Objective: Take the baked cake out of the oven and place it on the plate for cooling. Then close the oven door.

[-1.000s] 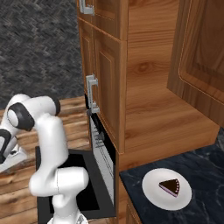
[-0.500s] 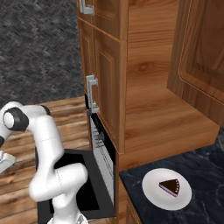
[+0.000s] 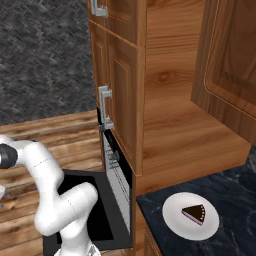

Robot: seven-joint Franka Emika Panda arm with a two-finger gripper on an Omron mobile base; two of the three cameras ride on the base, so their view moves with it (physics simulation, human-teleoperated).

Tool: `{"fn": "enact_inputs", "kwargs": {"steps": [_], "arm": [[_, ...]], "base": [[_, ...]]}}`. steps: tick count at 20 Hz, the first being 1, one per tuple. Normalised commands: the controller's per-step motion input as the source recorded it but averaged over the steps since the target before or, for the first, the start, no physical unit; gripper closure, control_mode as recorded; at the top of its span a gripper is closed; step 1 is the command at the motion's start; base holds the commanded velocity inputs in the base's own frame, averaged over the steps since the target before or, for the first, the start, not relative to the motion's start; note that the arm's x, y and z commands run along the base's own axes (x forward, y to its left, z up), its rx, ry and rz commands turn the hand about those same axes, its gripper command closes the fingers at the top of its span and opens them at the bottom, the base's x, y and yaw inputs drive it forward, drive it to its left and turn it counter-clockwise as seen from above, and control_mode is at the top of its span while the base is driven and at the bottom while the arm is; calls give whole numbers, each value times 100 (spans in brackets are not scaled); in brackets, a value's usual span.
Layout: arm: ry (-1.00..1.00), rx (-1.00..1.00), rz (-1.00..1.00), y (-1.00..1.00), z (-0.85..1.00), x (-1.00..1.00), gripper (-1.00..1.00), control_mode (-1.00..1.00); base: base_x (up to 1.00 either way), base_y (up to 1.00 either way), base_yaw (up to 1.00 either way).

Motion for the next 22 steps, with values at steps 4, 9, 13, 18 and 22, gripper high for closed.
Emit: {"fn": "enact_inputs", "kwargs": {"steps": [4,9,13,18,22], "arm": [[-13,-21,-16,3,-40,4,-100,-100],[-15,-23,-17,0,-49,12,-100,-100],[-12,-20,-15,0,-49,8,-100,-100],[-11,-17,-14,0,-39,9,-100,-100],[-11,-17,-13,0,-39,20,-100,-100]], "base": [[0,0,0],[0,0,0],[0,0,0],[0,0,0],[0,0,0]]}}
